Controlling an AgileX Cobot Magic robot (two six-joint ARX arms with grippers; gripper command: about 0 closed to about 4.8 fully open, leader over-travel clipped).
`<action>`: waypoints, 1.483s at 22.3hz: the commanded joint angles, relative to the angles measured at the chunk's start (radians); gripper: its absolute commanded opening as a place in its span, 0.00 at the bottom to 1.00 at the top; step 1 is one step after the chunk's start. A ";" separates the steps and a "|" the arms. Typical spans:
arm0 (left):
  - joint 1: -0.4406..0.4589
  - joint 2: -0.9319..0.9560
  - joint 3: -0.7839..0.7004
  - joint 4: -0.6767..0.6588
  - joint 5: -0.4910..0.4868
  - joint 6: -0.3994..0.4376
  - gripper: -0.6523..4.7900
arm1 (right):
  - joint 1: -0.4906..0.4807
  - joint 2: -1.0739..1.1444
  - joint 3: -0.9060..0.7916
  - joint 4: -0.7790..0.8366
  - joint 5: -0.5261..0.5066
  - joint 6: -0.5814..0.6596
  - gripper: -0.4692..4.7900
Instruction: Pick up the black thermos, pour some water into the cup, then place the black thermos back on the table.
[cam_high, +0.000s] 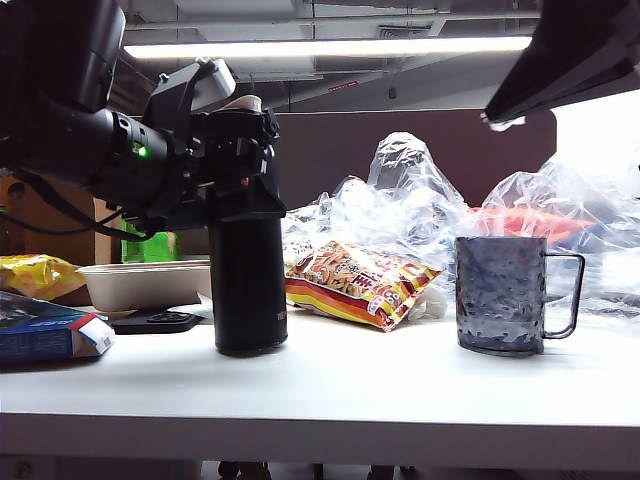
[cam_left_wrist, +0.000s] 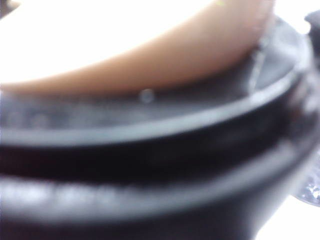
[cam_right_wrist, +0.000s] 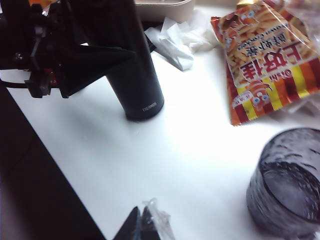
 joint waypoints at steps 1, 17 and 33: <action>0.001 0.006 0.007 0.077 0.006 0.041 0.11 | 0.053 0.027 0.002 0.066 0.034 -0.010 0.08; 0.000 0.033 0.006 -0.021 0.032 0.055 0.90 | 0.077 0.042 0.002 0.079 0.044 -0.010 0.08; -0.001 -0.564 0.006 -0.946 0.163 -0.008 0.11 | 0.075 -0.366 -0.008 -0.181 0.196 0.072 0.08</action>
